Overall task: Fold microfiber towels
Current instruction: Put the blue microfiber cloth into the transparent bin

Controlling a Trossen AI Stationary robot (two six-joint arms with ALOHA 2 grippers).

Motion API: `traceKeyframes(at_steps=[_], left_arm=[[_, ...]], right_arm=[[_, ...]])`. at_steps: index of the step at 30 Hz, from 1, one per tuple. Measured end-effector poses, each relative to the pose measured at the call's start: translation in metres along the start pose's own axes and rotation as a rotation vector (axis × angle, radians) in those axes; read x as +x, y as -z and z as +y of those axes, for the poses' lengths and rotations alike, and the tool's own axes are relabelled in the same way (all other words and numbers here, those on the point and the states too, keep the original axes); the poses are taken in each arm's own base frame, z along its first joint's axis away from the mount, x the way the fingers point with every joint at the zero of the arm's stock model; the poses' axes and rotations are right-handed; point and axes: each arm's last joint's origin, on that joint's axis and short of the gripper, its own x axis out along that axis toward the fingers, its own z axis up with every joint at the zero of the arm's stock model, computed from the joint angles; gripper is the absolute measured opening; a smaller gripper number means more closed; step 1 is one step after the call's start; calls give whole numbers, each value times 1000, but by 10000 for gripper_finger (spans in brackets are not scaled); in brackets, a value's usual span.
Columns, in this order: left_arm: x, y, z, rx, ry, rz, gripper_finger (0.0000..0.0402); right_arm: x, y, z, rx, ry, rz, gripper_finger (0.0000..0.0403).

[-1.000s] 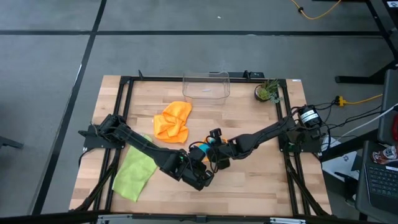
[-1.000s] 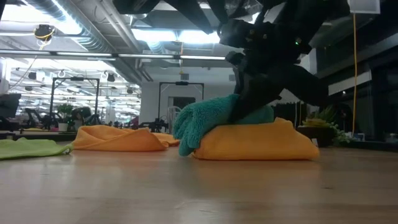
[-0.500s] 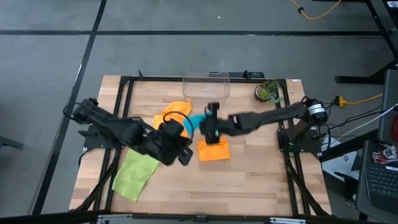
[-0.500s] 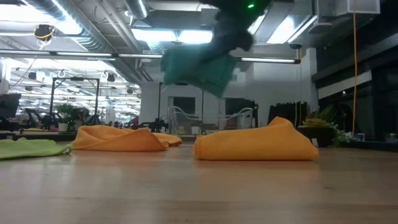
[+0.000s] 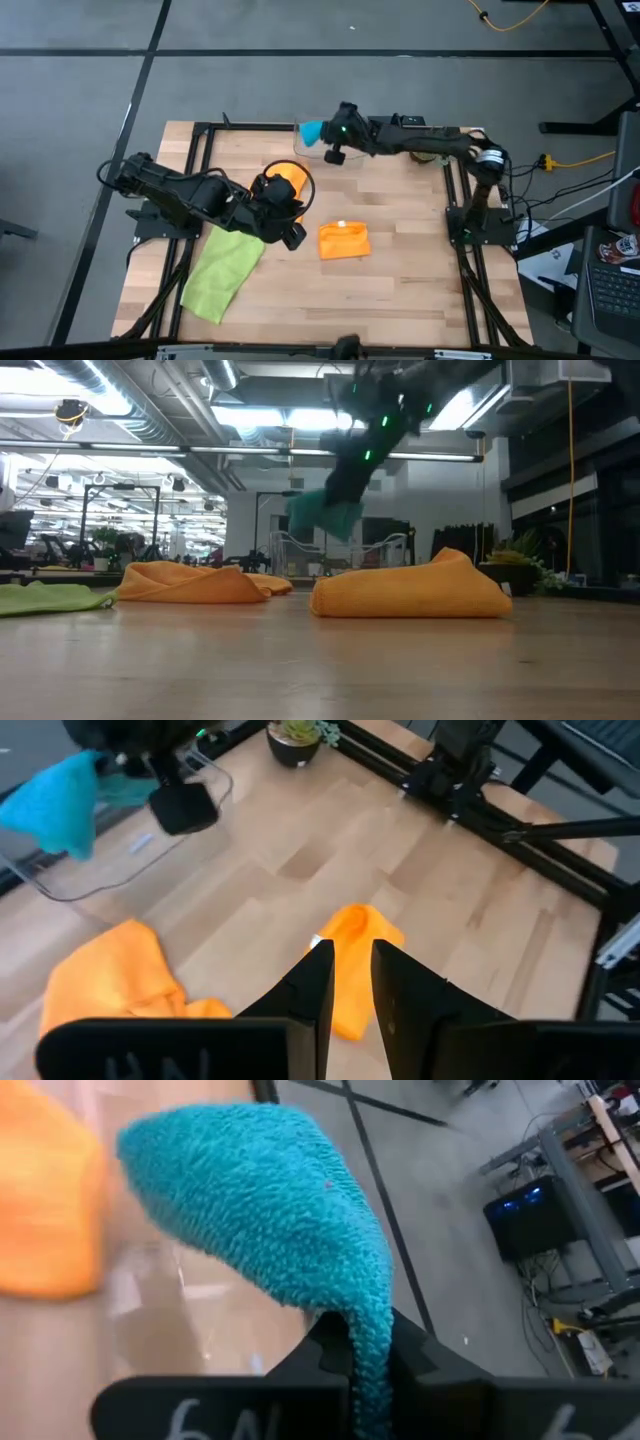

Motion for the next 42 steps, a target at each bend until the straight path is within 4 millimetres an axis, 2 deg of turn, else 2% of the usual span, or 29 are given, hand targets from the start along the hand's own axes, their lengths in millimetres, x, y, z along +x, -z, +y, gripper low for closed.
traceKeyframes(at_steps=[4, 9, 13, 20, 24, 27, 33, 37, 42], left_arm=[[3, -2, 6, 19, -35, 16, 62], [6, -3, 11, 28, -68, 33, 62], [7, -3, 13, 31, -77, 38, 62], [7, -2, 14, 38, -83, 47, 62], [7, -2, 14, 40, -85, 48, 62], [7, -2, 14, 39, -84, 49, 62], [7, -2, 14, 35, -84, 48, 62], [6, -1, 13, 36, -82, 49, 62], [6, -1, 13, 36, -82, 49, 62]], right_arm=[[39, 22, 2, -82, 48, 72, 16], [59, 35, 5, -142, 76, 121, 16], [60, 37, 7, -162, 64, 138, 17], [54, 30, 2, -182, 5, 163, 68], [50, 22, -4, -177, -32, 170, 70], [46, 17, -5, -162, -125, 150, 71], [44, 20, -3, -190, -176, 176, 83], [43, 25, -1, -211, -203, 214, 113], [41, 30, 2, -230, -243, 270, 171]])
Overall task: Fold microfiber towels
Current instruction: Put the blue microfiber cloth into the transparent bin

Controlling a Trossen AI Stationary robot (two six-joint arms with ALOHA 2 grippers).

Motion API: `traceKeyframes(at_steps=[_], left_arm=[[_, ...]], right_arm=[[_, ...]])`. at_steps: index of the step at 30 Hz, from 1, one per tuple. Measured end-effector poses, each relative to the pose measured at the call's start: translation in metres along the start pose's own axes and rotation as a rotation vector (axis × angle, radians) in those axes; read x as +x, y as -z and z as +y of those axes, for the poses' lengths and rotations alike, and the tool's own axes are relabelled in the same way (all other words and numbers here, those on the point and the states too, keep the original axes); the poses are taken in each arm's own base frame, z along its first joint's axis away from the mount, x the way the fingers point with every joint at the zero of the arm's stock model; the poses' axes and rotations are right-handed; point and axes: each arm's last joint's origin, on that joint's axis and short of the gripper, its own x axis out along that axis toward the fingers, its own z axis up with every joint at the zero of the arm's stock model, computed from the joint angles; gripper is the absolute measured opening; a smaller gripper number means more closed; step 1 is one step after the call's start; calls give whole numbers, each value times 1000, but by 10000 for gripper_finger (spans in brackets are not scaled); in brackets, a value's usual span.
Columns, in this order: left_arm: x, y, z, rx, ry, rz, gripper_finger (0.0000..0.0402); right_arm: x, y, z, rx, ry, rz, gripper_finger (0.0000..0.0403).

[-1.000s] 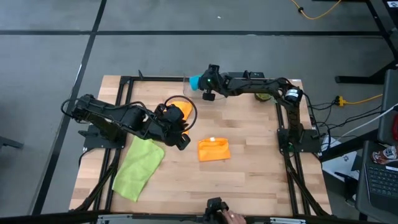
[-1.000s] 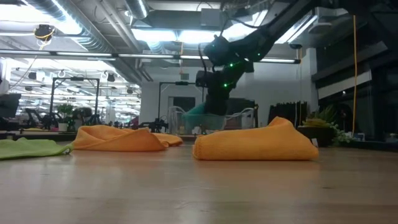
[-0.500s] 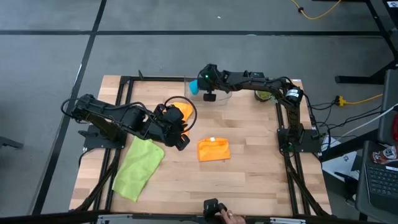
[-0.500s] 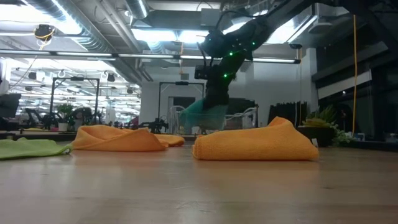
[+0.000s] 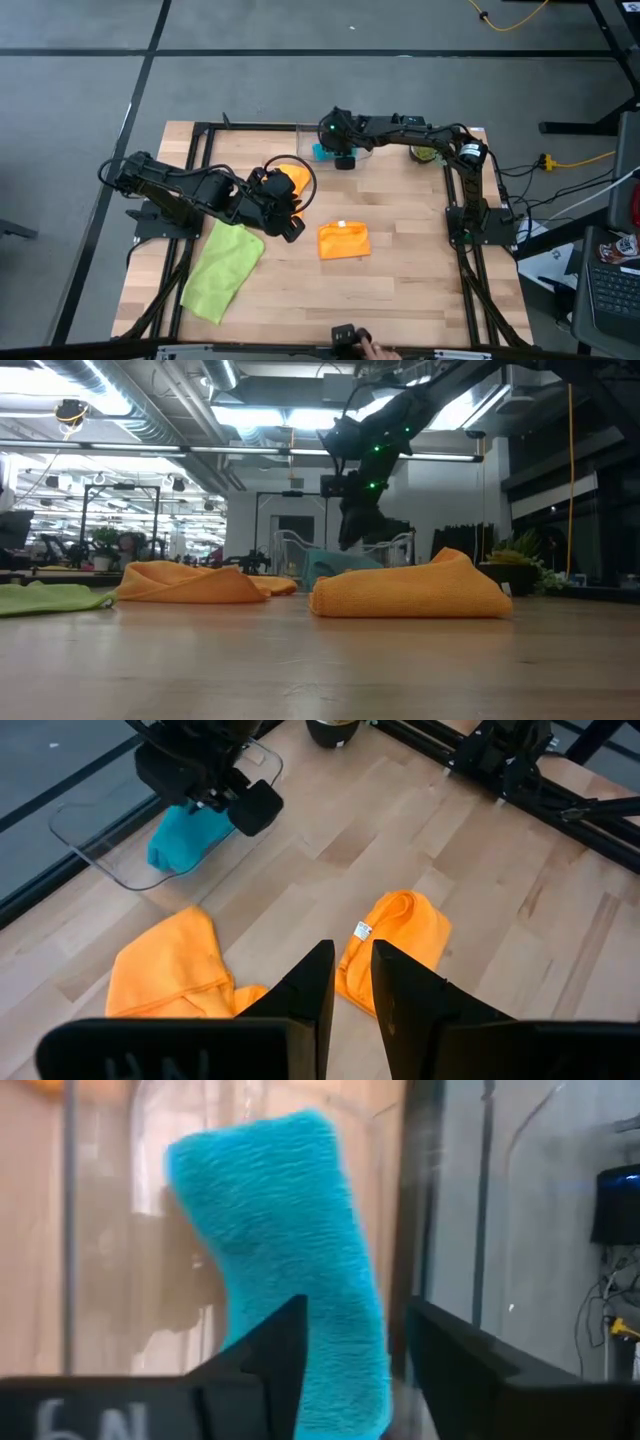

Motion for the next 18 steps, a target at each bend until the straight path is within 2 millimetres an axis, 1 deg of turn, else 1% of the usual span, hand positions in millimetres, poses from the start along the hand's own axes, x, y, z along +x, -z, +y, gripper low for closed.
traceKeyframes(at_steps=[3, 5, 8, 11, 15, 18], left_arm=[[0, 0, 0, 0, 0, 0, 62], [0, 0, 0, 0, 0, 0, 62], [0, 0, 0, 0, 0, 0, 62], [0, 0, 0, 0, 0, 0, 62], [0, 0, 0, 1, -2, 1, 62], [0, 0, 0, 1, -2, 1, 62]], right_arm=[[-3, 2, 6, -24, -47, 50, 208], [-9, 0, 5, -37, -66, 70, 228], [-23, -8, -5, -19, -65, 69, 247], [-40, -16, -20, 24, -73, 41, 251], [-67, -22, -41, 110, -206, -46, 252], [-81, -19, -54, 163, -323, -108, 252]])
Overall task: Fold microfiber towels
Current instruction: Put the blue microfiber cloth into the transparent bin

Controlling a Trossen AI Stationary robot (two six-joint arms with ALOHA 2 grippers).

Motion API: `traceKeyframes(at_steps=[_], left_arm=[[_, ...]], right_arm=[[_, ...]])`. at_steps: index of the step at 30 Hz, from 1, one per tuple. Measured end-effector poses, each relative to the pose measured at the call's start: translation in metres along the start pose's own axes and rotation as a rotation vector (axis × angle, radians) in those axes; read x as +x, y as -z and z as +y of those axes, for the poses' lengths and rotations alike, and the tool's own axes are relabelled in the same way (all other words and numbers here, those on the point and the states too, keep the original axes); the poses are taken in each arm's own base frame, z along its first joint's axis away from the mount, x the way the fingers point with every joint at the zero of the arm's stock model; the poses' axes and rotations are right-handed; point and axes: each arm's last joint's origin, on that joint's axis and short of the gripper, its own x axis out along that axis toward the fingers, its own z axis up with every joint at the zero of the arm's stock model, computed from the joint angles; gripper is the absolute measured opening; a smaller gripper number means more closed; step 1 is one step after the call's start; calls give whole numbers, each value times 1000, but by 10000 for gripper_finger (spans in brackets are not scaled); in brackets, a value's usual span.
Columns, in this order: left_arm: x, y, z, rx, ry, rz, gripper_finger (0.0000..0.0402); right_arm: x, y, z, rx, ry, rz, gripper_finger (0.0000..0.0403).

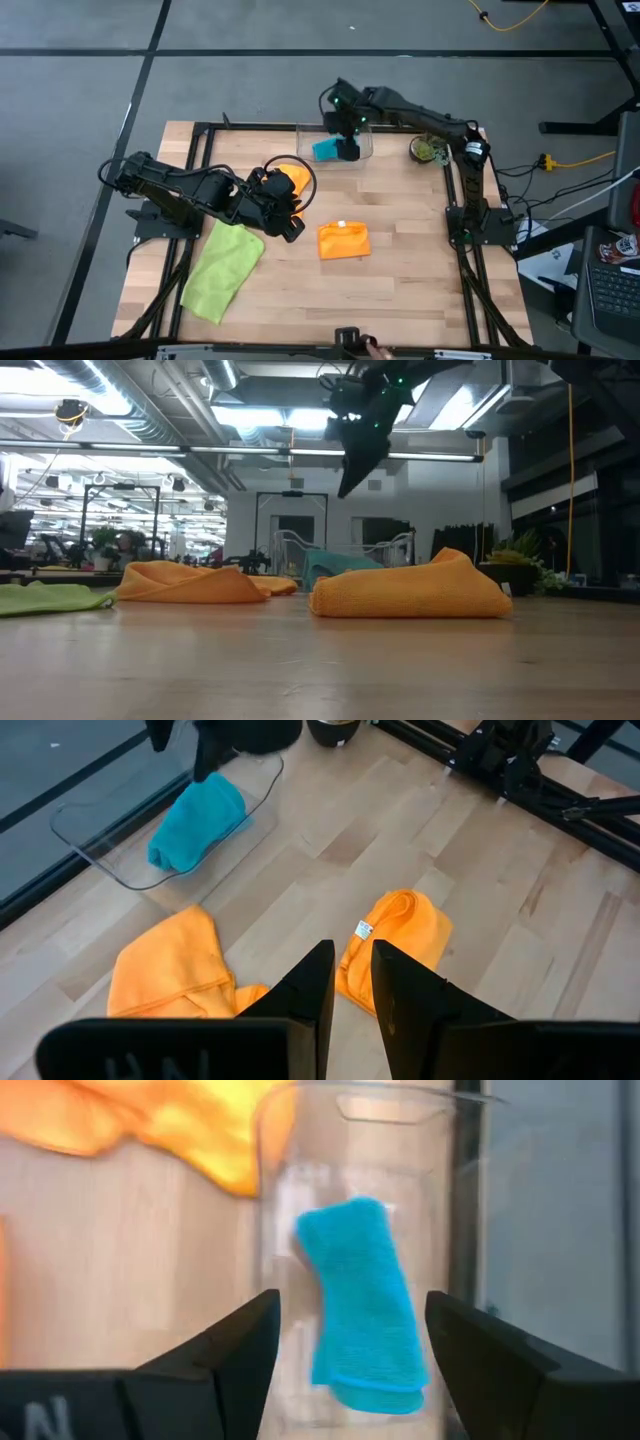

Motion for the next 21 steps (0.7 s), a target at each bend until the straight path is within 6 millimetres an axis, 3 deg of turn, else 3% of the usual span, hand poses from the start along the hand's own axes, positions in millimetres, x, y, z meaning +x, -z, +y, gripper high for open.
traceKeyframes(at_steps=[4, 9, 21], left_arm=[[0, 0, 0, 0, 1, 1, 62], [2, -1, 1, -9, 8, 18, 62], [14, -14, 15, -64, -28, 30, 62]], right_arm=[[-9, 0, -7, 65, -27, -34, 252], [-3, 0, -11, 71, -17, -44, 252], [77, 19, -23, -34, -36, 127, 252]])
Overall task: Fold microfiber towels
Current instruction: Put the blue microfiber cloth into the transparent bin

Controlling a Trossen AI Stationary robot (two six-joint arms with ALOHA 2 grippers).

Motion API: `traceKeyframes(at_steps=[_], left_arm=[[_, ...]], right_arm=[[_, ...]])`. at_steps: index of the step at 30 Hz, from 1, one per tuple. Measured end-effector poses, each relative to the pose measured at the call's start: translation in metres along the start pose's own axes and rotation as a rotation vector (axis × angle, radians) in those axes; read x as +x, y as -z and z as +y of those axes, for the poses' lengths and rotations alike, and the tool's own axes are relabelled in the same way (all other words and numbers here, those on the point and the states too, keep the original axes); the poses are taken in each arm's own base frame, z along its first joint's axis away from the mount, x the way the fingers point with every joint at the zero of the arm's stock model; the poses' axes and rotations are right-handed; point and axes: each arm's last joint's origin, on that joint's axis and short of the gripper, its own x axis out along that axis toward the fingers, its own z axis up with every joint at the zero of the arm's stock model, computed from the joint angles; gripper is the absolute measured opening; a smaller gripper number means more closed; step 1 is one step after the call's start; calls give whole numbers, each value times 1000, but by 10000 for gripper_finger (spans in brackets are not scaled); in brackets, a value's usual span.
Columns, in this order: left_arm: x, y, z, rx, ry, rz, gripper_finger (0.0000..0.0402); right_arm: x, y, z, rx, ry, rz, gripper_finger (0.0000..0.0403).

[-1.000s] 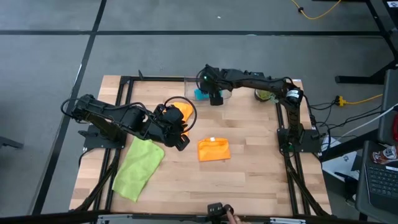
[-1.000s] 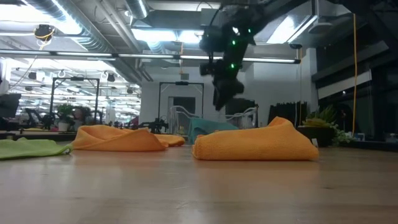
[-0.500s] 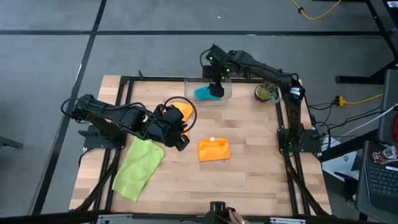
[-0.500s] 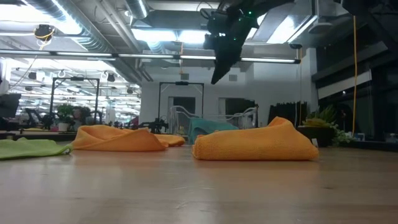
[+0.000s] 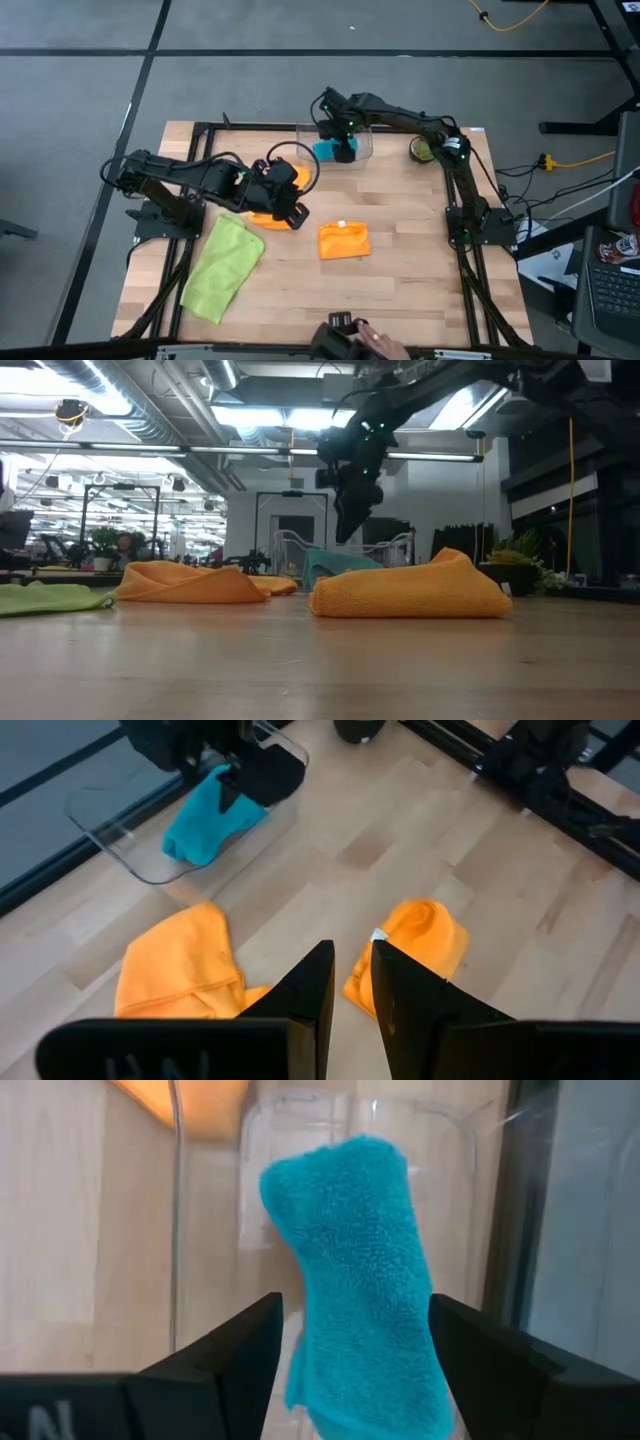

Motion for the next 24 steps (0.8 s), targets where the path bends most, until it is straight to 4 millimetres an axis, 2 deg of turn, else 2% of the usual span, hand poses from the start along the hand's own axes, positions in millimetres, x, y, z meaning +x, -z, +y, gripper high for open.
traceKeyframes(at_steps=[18, 24], left_arm=[[3, -4, 4, -17, -14, -6, 62], [3, -4, 4, -17, -14, -6, 62]], right_arm=[[52, 7, -13, -39, 84, 90, 250], [62, 12, -10, -38, 46, 130, 215]])
